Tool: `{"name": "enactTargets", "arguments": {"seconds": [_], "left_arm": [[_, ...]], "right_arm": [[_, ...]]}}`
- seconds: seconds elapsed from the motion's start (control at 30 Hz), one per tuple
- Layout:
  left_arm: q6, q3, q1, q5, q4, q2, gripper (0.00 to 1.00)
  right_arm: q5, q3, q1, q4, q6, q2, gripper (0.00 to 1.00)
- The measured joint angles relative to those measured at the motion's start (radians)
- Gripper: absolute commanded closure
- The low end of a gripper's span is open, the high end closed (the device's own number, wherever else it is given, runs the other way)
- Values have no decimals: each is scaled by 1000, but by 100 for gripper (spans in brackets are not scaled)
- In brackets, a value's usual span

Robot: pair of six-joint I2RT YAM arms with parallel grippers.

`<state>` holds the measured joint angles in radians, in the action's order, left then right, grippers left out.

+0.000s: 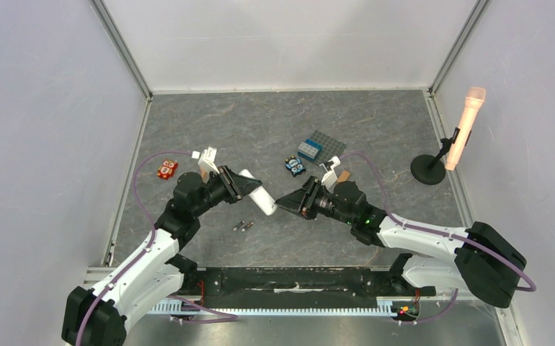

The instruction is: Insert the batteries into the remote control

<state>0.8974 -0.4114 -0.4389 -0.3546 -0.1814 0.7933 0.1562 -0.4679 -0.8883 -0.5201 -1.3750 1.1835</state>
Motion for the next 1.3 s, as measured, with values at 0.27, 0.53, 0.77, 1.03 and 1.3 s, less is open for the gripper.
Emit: {"name": "enactTargets", "arguments": {"seconds": [0.27,0.53,0.77,1.03,1.3], "left_arm": [[0,0,0,5,-9,-3,98],[0,0,0,1,-26,-9,98],[0,0,0,-14,-41,-9,98],[1,0,0,-14,-46,-11,98],[6,0,0,-13,-64,-22,98]], "right_arm": [[8,0,-13,0,-23,28,63],[23,-6,-20,-21,-45,49,74],[26,-11,-20,-47,-56,53,80],[26,-11,-24,-51,-68,61,80],[25,-11,-26,-87,-98,66,81]]}}
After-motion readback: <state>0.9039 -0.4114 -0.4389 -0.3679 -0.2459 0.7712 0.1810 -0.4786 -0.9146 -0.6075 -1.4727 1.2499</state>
